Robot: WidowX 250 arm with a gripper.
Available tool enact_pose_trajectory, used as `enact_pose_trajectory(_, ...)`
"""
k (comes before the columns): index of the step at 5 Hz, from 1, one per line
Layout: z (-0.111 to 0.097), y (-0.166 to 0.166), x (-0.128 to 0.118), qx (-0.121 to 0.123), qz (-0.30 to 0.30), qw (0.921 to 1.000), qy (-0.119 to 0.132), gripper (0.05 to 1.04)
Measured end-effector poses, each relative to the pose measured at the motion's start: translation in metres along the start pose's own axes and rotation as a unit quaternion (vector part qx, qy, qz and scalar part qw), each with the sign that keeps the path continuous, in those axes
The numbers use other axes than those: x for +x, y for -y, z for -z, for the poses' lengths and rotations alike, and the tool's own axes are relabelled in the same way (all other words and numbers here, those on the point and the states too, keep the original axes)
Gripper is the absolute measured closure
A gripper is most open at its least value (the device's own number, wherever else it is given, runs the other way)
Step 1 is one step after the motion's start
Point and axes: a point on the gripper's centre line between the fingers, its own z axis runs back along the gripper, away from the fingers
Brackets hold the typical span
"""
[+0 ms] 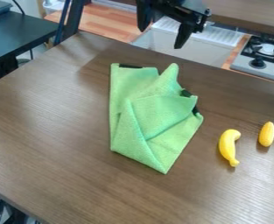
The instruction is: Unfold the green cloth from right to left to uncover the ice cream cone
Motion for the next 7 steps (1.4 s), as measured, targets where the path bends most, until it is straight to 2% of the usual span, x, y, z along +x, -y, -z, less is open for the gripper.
enact_pose_trajectory(2, 0.029, 0.019, -0.003, 0.014, 0.006, 0.9985, -0.053, 0.083)
enact_pose_trajectory(3, 0.036, 0.037, 0.005, 0.021, 0.008, 0.9977, -0.063, 0.083)
enact_pose_trajectory(4, 0.051, 0.054, 0.012, 0.023, -0.014, 0.9963, -0.082, 0.083)
enact_pose_trajectory(5, 0.064, 0.077, 0.015, 0.016, -0.021, 0.9944, -0.103, 0.083)
enact_pose_trajectory(7, 0.086, 0.092, 0.017, 0.018, -0.035, 0.9919, -0.121, 0.083)
